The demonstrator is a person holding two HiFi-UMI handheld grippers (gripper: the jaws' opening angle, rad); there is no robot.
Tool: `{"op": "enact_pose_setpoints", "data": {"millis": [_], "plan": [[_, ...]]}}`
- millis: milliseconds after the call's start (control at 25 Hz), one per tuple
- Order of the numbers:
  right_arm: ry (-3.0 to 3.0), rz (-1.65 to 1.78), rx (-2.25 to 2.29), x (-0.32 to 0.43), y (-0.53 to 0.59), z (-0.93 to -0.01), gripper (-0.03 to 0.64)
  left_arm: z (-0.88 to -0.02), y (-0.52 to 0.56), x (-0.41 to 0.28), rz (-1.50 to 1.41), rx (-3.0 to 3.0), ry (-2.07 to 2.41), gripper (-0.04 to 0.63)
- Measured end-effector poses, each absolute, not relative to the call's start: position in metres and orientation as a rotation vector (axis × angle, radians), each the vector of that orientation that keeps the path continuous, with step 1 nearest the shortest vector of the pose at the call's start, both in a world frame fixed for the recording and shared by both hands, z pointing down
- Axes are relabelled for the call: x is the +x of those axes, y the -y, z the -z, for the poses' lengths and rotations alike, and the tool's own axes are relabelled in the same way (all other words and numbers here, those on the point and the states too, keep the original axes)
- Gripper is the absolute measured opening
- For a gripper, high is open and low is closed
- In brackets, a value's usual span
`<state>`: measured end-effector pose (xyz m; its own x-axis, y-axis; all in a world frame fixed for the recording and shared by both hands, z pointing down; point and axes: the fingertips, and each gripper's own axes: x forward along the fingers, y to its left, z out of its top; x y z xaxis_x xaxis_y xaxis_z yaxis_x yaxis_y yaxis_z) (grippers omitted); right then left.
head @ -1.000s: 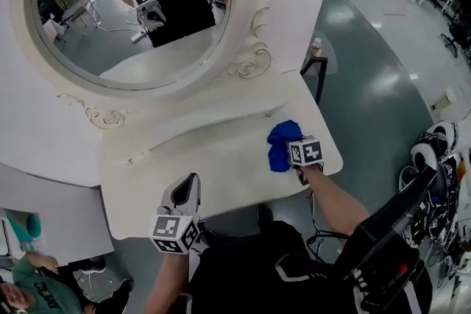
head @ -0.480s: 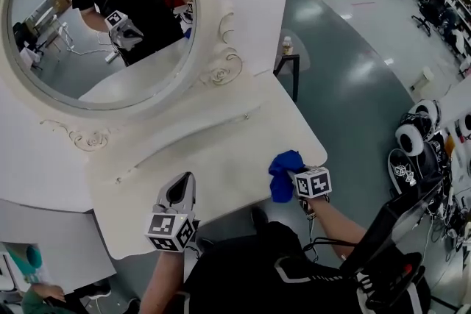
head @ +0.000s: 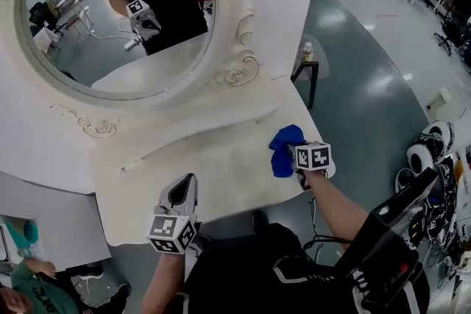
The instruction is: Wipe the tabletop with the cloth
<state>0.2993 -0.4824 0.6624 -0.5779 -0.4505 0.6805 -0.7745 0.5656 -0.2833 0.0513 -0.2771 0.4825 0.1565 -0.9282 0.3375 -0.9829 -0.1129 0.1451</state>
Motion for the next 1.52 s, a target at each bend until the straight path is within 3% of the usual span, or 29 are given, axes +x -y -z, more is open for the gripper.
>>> {"op": "enact_pose_setpoints", "data": {"millis": [320,1200,1520], "plan": [[2.192,-0.681,0.966,0.265,0.560,-0.678,0.054,-0.481,0.279,0.054,-0.249,2.057,1.891,0.006],[2.130,-0.744,0.947,0.383,0.405,-0.683,0.054,-0.478,0.320,0.100,-0.220,2.230,1.714,0.006],[2.250,-0.638,0.956,0.358,0.469,-0.658,0.054,-0.482,0.315,0.101,-0.228,2.179,1.759,0.006]]}}
